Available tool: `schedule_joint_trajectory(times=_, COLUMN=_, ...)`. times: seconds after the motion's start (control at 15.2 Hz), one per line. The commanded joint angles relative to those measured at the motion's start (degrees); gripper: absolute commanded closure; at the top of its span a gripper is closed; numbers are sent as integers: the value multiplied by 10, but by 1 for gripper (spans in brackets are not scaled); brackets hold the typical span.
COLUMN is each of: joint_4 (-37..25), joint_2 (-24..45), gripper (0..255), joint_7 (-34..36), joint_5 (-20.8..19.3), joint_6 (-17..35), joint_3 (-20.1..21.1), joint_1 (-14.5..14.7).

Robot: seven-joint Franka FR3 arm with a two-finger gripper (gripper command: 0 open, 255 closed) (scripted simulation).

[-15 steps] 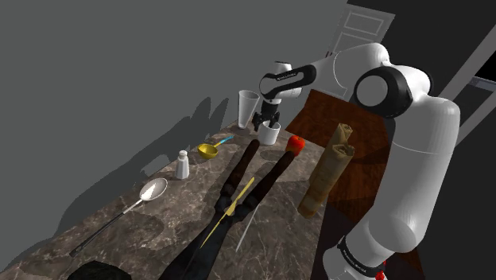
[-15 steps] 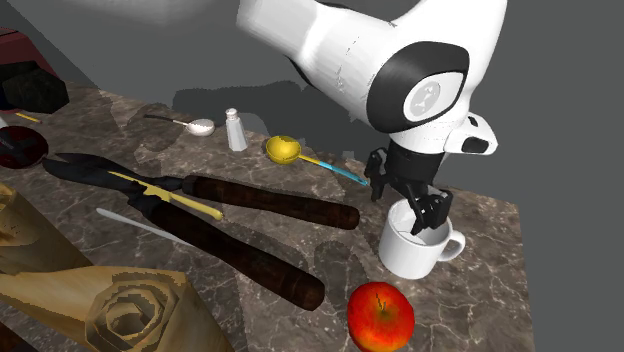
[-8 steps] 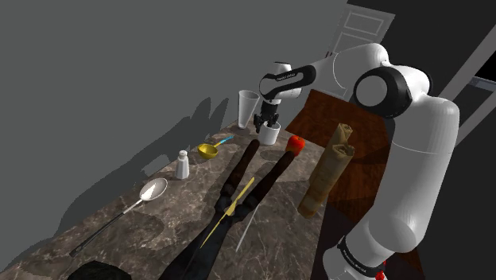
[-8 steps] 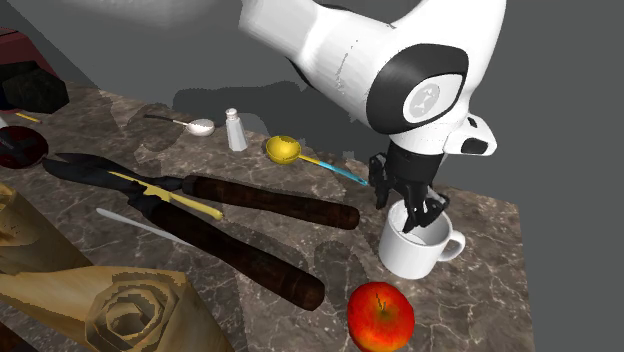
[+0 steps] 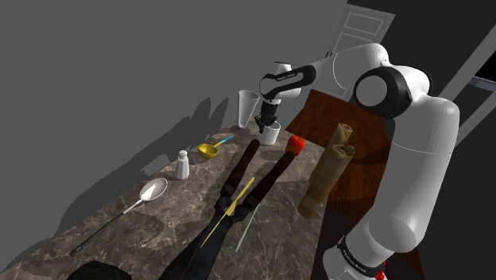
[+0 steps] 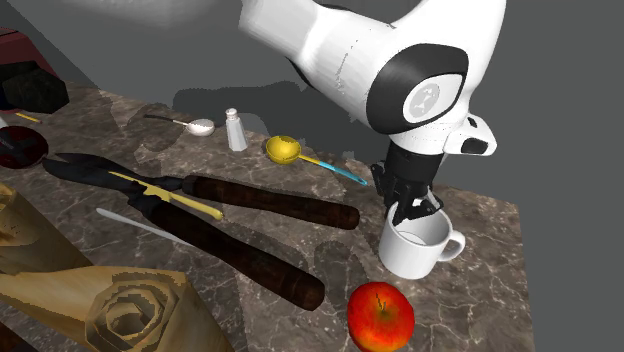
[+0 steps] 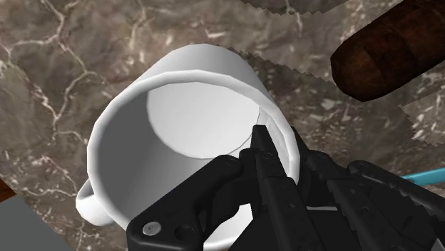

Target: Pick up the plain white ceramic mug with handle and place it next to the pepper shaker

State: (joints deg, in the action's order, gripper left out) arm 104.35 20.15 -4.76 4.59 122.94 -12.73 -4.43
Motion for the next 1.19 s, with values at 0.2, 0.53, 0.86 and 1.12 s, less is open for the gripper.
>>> schedule_joint_trajectory(times=0.2, joint_4=-9, joint_2=-10, gripper=255, joint_7=2, joint_5=-3, joint_6=-20, joint_3=-1, joint_1=1)
schedule_joint_trajectory(times=0.53, joint_4=-28, joint_2=-26, gripper=255, joint_7=5, joint_5=-8, joint_6=-53, joint_3=-3, joint_1=2)
schedule_joint_trajectory(times=0.86, joint_4=-50, joint_2=-38, gripper=255, joint_7=7, joint_5=-11, joint_6=-87, joint_3=-4, joint_1=2)
schedule_joint_trajectory(times=1.12, joint_4=-70, joint_2=-46, gripper=255, joint_7=8, joint_5=-14, joint_6=-115, joint_3=-5, joint_1=3)
